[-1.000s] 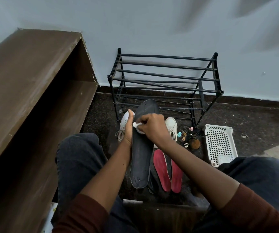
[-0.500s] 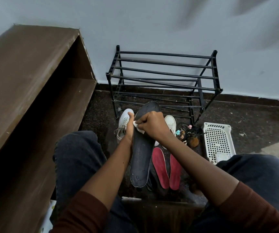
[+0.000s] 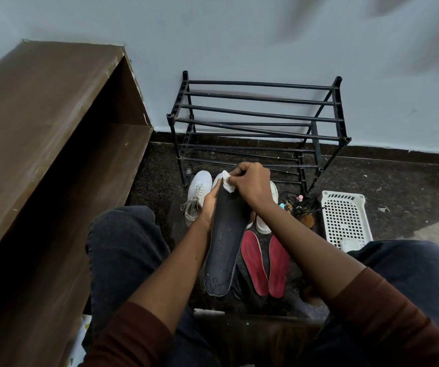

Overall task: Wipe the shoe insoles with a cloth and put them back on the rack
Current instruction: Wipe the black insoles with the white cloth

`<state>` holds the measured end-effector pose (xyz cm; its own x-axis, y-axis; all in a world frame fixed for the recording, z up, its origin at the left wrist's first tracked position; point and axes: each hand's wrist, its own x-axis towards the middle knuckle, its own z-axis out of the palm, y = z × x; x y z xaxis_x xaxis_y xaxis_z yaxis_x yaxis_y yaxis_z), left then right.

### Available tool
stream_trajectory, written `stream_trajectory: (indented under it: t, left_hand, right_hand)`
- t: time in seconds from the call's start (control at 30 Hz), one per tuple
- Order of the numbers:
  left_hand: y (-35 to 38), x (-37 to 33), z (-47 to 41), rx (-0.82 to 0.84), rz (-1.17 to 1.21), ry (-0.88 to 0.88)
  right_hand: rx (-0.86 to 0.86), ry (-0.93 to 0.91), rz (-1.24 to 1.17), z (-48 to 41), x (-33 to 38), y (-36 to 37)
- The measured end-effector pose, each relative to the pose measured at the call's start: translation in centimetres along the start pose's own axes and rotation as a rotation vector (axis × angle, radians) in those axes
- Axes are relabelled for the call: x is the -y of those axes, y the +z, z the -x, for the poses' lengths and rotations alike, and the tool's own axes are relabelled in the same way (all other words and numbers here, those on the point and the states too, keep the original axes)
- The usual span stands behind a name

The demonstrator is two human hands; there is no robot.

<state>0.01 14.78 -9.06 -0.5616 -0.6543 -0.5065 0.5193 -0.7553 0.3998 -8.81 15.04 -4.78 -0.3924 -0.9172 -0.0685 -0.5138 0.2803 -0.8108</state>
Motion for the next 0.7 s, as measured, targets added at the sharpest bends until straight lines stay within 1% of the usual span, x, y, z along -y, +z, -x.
stream_trajectory:
  t: [0.07,0.13,0.23,0.3,0.37,0.43,0.5,0.7]
  left_hand:
    - [0.1,0.1,-0.1,-0.016,0.015,0.001]
    - [0.2,0.0,0.1,-0.032,0.005,0.001]
    - [0.4,-0.7,0.2,-0.057,-0.079,0.046]
    - [0.6,-1.3,0.2,-0.086,-0.186,0.070]
    - [0.1,-1.4,-0.2,-0.065,-0.221,0.053]
    - [-0.2,-1.2,0.0,-0.019,-0.178,0.026]
    - [0.0,-0.9,0.4,0.053,-0.098,-0.016]
    - [0.6,-0.5,1.5,0.166,-0.070,-0.015]
  right_hand:
    - [-0.039,-0.002,0.005,-0.4,-0.1,0.1]
    - [-0.024,-0.025,0.021,-0.2,-0.1,0.2]
    - [0.120,-0.058,0.045,0.7,0.0,0.2]
    - [0.226,-0.040,0.031,1.4,-0.2,0.0]
    - [0.277,-0.013,0.000,1.8,-0.4,0.0]
    - [0.237,0.006,-0.020,2.0,-0.6,0.1]
    - [0.153,0.021,-0.041,1.9,-0.6,0.3]
    - [-0.080,0.049,-0.009,-0.2,-0.8,-0.2]
